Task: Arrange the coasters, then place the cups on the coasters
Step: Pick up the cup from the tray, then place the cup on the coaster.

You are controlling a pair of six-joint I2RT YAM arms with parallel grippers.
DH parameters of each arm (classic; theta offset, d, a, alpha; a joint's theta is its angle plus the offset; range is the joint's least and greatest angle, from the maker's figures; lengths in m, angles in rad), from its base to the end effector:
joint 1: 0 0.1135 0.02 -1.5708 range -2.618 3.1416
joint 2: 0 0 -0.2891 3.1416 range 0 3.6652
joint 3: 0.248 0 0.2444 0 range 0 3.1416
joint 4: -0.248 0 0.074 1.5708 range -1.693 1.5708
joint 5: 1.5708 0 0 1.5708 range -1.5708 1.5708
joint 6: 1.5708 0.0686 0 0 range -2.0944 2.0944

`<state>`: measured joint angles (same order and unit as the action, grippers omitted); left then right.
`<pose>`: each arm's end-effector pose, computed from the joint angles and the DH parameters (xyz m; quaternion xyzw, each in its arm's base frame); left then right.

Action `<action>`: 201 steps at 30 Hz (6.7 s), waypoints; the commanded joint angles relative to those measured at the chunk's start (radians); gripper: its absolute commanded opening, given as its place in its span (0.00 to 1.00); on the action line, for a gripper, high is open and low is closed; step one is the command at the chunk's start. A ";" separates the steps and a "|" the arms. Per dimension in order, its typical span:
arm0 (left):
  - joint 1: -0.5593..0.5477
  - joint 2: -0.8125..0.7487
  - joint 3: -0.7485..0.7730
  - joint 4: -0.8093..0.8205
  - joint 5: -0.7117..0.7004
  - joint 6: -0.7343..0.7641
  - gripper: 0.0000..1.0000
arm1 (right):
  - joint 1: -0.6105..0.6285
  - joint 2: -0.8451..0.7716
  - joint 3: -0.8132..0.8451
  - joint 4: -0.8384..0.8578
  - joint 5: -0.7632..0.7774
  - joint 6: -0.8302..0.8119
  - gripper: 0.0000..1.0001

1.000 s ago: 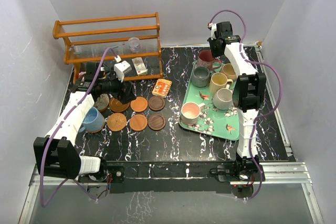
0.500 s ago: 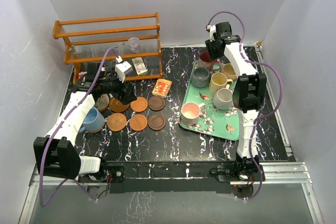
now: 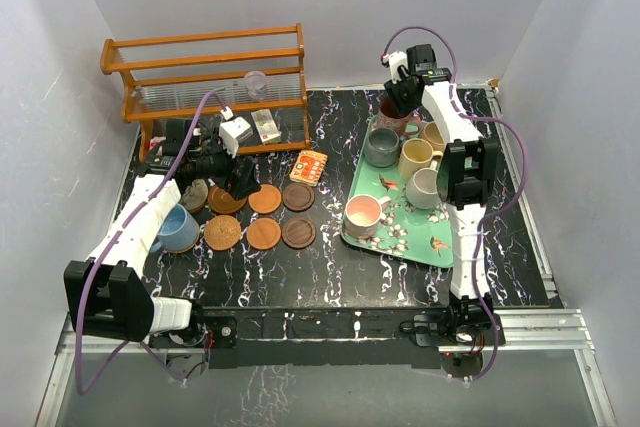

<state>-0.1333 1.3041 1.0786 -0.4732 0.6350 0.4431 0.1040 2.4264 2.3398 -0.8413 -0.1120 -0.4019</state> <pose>0.2791 -0.0785 0.3148 0.3712 0.7881 -0.2177 0.4401 0.5609 0.0662 0.2286 -0.2542 0.9127 0.0057 0.3198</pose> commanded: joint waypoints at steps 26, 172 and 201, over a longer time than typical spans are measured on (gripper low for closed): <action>-0.018 0.046 0.138 0.052 -0.104 -0.164 0.99 | 0.000 -0.269 0.092 0.122 0.035 0.020 0.00; 0.092 0.612 0.660 -0.664 -0.237 0.765 0.00 | -0.023 -1.166 -1.279 0.483 -0.619 0.115 0.98; 0.092 0.653 0.704 -0.670 -0.261 0.787 0.00 | -0.028 -1.151 -1.280 0.472 -0.629 0.102 0.98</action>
<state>-0.0475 1.9736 1.7401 -1.0992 0.3367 1.2125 0.0830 1.2842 1.0637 -0.3927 -0.7261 -0.2871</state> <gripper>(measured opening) 0.120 0.983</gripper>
